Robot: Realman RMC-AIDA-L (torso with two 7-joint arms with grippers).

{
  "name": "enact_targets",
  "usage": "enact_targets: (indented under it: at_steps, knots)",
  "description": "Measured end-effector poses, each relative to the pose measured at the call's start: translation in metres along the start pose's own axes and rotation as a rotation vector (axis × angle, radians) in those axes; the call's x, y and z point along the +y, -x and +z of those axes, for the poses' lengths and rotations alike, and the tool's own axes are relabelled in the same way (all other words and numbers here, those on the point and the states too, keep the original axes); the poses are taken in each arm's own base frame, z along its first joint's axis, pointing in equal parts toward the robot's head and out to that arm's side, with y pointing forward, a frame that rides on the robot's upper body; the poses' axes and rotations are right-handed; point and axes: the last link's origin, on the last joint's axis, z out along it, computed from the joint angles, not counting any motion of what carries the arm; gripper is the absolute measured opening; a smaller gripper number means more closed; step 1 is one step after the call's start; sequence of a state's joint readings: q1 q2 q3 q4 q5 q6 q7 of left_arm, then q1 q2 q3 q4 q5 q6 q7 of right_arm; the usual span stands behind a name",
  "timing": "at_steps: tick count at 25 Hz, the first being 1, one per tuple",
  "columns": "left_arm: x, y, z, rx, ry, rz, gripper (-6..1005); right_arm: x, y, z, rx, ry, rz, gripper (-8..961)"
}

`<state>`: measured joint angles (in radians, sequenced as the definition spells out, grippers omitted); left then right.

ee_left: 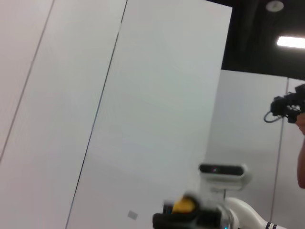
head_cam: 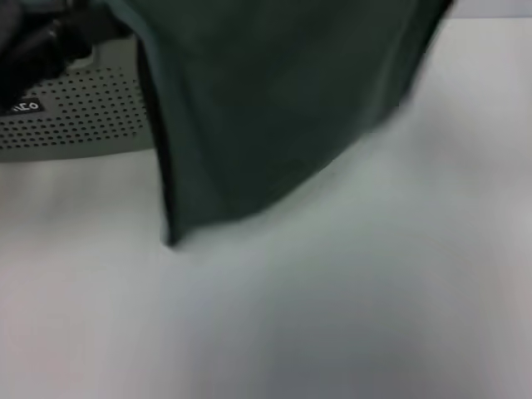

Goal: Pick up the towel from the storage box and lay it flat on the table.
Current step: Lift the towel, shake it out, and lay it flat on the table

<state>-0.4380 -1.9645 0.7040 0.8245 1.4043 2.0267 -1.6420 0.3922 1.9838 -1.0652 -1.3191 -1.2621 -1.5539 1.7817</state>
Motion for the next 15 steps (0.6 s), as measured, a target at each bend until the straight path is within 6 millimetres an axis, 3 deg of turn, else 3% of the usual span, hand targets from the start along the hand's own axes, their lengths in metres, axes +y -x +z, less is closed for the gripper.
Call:
enact_targets:
  at_steps: [3, 8, 10, 15]
  knots:
    - [0.004, -0.016, -0.002, -0.019, 0.001, 0.053, 39, -0.005, -0.006, -0.006, 0.075, -0.028, 0.064, 7]
    - [-0.001, -0.034, 0.01, -0.089, 0.033, 0.099, 42, -0.017, 0.003, -0.022, 0.056, -0.09, 0.051, 7]
    - [-0.004, -0.031, 0.014, -0.138, 0.046, 0.083, 43, -0.011, 0.0, -0.021, 0.068, -0.055, 0.059, 7]
    - [0.005, -0.01, 0.023, -0.237, 0.114, 0.041, 46, 0.021, -0.03, -0.024, 0.123, 0.061, 0.148, 7]
